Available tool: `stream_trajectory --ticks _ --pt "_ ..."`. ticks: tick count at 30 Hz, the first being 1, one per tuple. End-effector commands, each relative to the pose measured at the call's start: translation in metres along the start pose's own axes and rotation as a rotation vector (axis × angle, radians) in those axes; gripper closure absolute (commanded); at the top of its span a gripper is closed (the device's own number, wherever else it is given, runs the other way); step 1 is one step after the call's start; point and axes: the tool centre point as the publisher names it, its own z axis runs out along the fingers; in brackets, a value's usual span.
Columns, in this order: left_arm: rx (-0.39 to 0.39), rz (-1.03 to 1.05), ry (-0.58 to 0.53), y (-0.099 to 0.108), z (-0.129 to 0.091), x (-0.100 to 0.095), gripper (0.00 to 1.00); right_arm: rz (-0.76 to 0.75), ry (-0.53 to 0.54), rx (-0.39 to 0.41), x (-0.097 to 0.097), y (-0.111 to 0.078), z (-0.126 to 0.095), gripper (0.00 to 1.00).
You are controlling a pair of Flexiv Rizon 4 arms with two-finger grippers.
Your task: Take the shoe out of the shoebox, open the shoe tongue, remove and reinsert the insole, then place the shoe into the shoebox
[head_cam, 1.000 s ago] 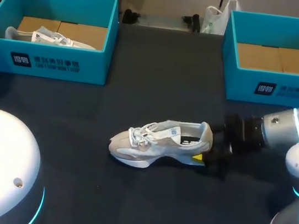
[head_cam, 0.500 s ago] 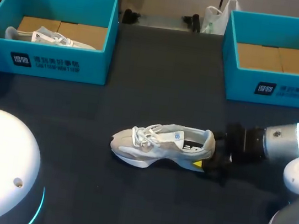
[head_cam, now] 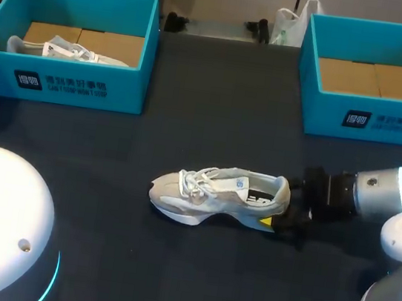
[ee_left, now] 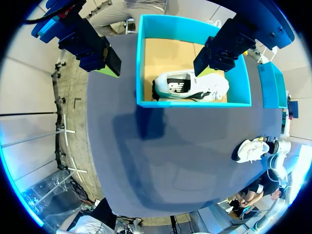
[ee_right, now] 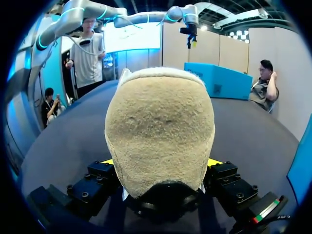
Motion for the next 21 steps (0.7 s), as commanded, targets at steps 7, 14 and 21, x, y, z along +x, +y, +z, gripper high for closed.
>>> stream_trajectory --ticks 7,14,21 --pt "-0.001 0.0 0.003 -0.001 -0.001 0.0 0.0 0.0 -0.002 0.004 0.0 -0.002 0.004 1.0" --pt "-0.019 -0.049 -0.004 -0.005 -0.002 -0.007 0.0 0.0 -0.002 0.004 0.0 -0.002 0.004 1.0" --pt "-0.125 -0.722 0.199 -0.008 -0.007 -0.058 0.0 0.0 -0.002 0.004 0.0 -0.002 0.004 1.0"
